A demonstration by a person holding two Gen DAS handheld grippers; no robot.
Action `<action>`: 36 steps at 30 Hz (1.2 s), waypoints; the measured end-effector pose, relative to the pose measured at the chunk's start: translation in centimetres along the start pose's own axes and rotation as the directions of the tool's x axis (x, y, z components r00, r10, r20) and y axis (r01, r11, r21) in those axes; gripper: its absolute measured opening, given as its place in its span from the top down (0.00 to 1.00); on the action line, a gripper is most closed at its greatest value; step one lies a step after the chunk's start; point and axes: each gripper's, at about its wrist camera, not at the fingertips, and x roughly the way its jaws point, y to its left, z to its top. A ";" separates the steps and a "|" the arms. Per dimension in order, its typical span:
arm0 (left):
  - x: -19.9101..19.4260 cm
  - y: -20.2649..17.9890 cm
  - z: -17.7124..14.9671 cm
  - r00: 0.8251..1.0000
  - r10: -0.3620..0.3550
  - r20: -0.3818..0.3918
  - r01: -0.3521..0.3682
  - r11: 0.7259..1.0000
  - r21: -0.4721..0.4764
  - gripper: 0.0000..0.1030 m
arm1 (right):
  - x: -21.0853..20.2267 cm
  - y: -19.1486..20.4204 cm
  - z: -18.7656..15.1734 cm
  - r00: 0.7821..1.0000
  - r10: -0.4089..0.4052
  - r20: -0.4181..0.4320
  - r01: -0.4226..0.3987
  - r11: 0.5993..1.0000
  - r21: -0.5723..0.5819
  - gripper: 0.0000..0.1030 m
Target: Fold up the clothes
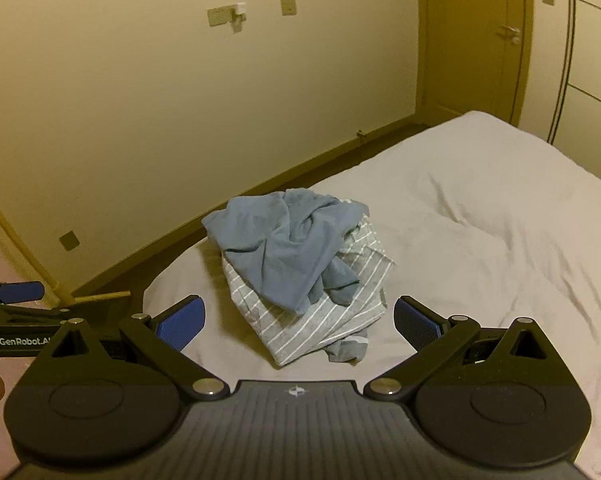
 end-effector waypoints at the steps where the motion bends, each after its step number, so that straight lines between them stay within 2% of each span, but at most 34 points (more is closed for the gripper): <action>1: 0.0 0.0 -0.1 1.000 -0.004 -0.004 0.004 1.000 -0.009 0.01 | -0.1 -0.1 0.0 1.000 -0.003 0.000 0.003 1.000 0.001 0.00; 12: 0.2 0.0 -0.7 0.998 -0.049 -0.051 0.043 0.994 -0.105 0.01 | -0.9 -1.5 -0.4 0.999 -0.034 -0.007 0.034 0.999 -0.001 0.00; 20: 0.2 -0.7 -0.3 0.995 -0.076 -0.058 0.071 0.994 -0.089 0.01 | -0.6 -2.0 -0.7 0.999 -0.048 -0.027 0.048 0.999 0.015 0.00; 23: 0.4 -1.0 -0.2 0.996 -0.071 -0.062 0.066 0.994 -0.081 0.01 | -0.5 -1.9 -0.6 0.998 -0.047 -0.034 0.048 0.999 0.015 0.00; 24: 0.5 -1.0 -0.1 0.997 -0.034 -0.064 0.028 0.996 -0.085 0.01 | -0.4 -1.9 -0.6 0.998 -0.048 -0.035 0.049 0.999 0.015 0.00; 26: 0.7 -1.0 0.1 0.998 -0.021 -0.067 0.015 0.996 -0.085 0.01 | -0.3 -1.9 -0.6 0.998 -0.047 -0.037 0.048 0.999 0.017 0.00; 36: 0.9 -0.4 0.1 0.997 -0.016 -0.070 0.010 0.996 -0.092 0.01 | 0.0 -1.9 -0.5 0.998 -0.040 -0.043 0.042 0.999 0.035 0.00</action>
